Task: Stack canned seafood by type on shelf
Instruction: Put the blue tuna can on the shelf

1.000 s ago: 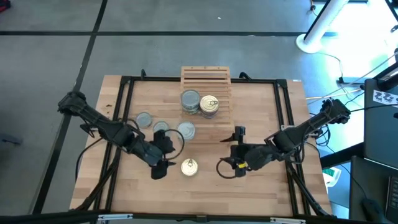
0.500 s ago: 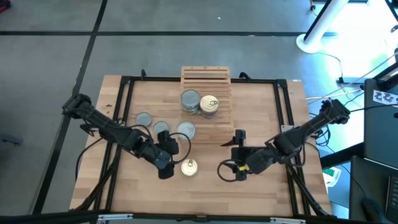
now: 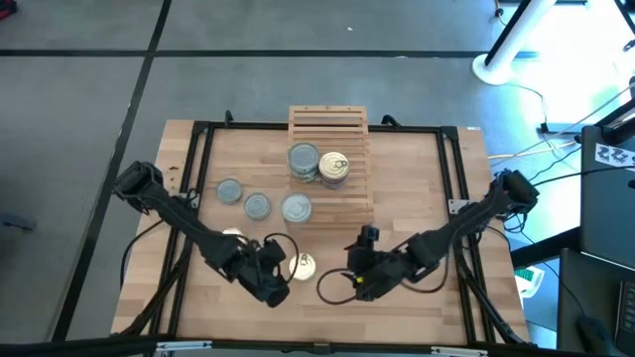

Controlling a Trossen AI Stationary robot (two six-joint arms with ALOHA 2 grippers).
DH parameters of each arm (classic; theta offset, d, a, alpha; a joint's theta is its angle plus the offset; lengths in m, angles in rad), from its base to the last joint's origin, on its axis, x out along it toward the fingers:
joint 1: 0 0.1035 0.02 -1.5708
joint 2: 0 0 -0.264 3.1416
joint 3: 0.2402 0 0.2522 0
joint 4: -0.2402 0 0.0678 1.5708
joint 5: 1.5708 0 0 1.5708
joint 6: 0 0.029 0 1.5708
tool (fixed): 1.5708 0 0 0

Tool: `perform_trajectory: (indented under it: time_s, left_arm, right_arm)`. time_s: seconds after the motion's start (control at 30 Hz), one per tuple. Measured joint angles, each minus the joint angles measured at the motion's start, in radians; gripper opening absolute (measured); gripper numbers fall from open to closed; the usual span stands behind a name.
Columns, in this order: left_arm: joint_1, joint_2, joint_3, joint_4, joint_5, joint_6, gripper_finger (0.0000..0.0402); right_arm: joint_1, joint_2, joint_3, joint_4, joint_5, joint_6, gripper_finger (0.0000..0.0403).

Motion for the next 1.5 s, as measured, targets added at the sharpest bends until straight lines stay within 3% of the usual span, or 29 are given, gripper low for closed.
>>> perform_trajectory:
  time_s: [0.37, 0.57, 0.83, 0.97, 1.2, 1.37, 1.5]
  left_arm:
    - [0.068, 0.056, 0.0, -0.005, 0.008, -0.099, 0.028]
    - [0.095, 0.069, -0.01, 0.006, 0.01, -0.124, 0.028]
    - [0.106, 0.072, -0.126, 0.135, 0.034, -0.199, 0.028]
    - [0.106, 0.072, -0.172, 0.206, 0.05, -0.223, 0.028]
    - [0.11, 0.072, -0.212, 0.318, 0.047, -0.237, 0.028]
    - [0.111, 0.072, -0.233, 0.343, 0.045, -0.253, 0.0274]
    - [0.111, 0.072, -0.233, 0.364, 0.044, -0.253, 0.024]
  right_arm:
    - [-0.001, 0.19, 0.0, 0.167, -0.141, 0.029, 0.0312]
    - [-0.001, 0.249, 0.0, 0.235, -0.145, 0.041, 0.0312]
    - [-0.001, 0.262, 0.0, 0.265, -0.159, 0.072, 0.0312]
    - [-0.001, 0.232, 0.0, 0.175, -0.238, 0.062, 0.0312]
    - [0.0, 0.159, -0.043, -0.004, -0.235, 0.092, 0.0312]
    - [0.013, 0.066, -0.225, 0.026, -0.25, 0.254, 0.0312]
    - [0.05, -0.031, -0.373, 0.216, -0.244, 0.369, 0.0312]
